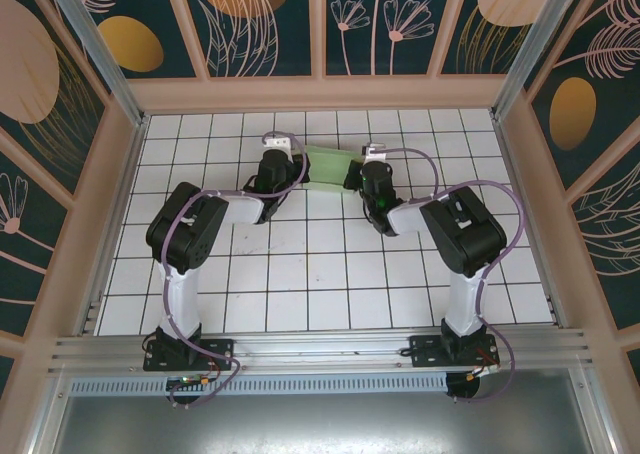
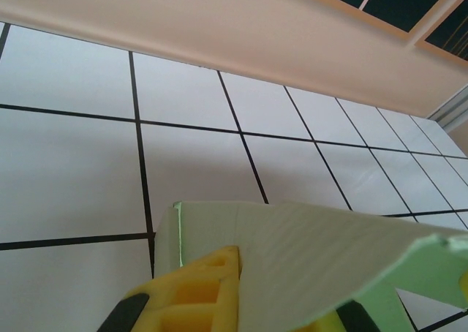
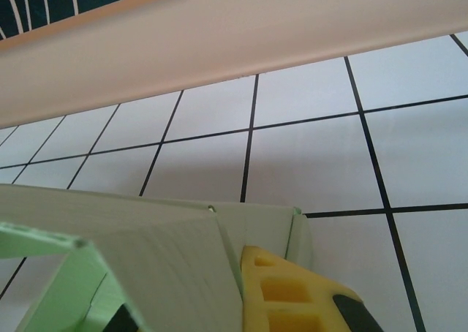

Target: Fold the paper box

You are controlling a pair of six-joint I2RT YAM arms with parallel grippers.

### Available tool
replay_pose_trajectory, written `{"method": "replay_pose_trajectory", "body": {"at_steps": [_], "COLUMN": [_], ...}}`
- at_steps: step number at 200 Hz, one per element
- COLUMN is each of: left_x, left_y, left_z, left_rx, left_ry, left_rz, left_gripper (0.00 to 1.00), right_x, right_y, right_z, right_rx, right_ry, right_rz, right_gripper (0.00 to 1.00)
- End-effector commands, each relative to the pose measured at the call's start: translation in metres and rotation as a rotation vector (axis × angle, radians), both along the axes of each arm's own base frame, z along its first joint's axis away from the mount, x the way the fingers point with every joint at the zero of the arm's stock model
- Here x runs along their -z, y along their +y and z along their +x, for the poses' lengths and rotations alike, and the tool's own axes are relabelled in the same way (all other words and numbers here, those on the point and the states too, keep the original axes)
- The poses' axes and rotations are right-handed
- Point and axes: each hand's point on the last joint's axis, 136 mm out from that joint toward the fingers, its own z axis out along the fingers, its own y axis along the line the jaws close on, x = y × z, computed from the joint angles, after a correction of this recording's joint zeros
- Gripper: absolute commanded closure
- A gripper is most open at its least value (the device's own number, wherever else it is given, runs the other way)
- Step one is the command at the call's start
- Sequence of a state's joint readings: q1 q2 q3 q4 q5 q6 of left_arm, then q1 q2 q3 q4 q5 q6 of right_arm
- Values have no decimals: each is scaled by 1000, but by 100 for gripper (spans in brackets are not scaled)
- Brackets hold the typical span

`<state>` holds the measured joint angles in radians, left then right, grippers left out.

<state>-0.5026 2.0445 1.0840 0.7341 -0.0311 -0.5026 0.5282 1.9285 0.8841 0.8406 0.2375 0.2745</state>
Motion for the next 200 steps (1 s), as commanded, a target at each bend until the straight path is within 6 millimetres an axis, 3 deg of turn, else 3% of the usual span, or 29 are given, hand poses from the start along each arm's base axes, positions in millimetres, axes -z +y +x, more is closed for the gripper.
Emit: {"method": "replay_pose_trajectory", "body": {"at_steps": [1, 29, 70, 90, 119, 127, 153, 183, 200], "left_x": [7, 12, 18, 15, 14, 16, 19, 24, 27], "left_y": [1, 6, 10, 8, 8, 8, 6, 4, 4], "left_z": [-10, -13, -13, -11, -8, -8, -8, -10, -11], "left_rx": [24, 11, 6, 14, 11, 12, 19, 25, 26], "left_ry": [-1, 5, 1, -4, -5, -2, 5, 19, 28], "left_rz": [48, 62, 105, 115, 133, 133, 128, 114, 103], "left_gripper": [100, 100, 100, 100, 100, 100, 100, 100, 100], "right_x": [-13, -31, -69, -91, -116, -123, -138, -122, -110], "right_y": [19, 20, 20, 20, 15, 0, -5, 6, 9], "right_z": [-11, -16, -28, -39, -52, -45, -33, -3, 12], "right_rx": [-69, -90, -132, -176, -194, -162, -176, -195, -186], "right_ry": [-63, -109, -165, -183, -180, -174, -96, 81, 140], "right_rz": [10, 4, 17, 58, 95, 106, 153, 80, 40], "right_gripper": [100, 92, 52, 38, 34, 35, 35, 36, 46]}}
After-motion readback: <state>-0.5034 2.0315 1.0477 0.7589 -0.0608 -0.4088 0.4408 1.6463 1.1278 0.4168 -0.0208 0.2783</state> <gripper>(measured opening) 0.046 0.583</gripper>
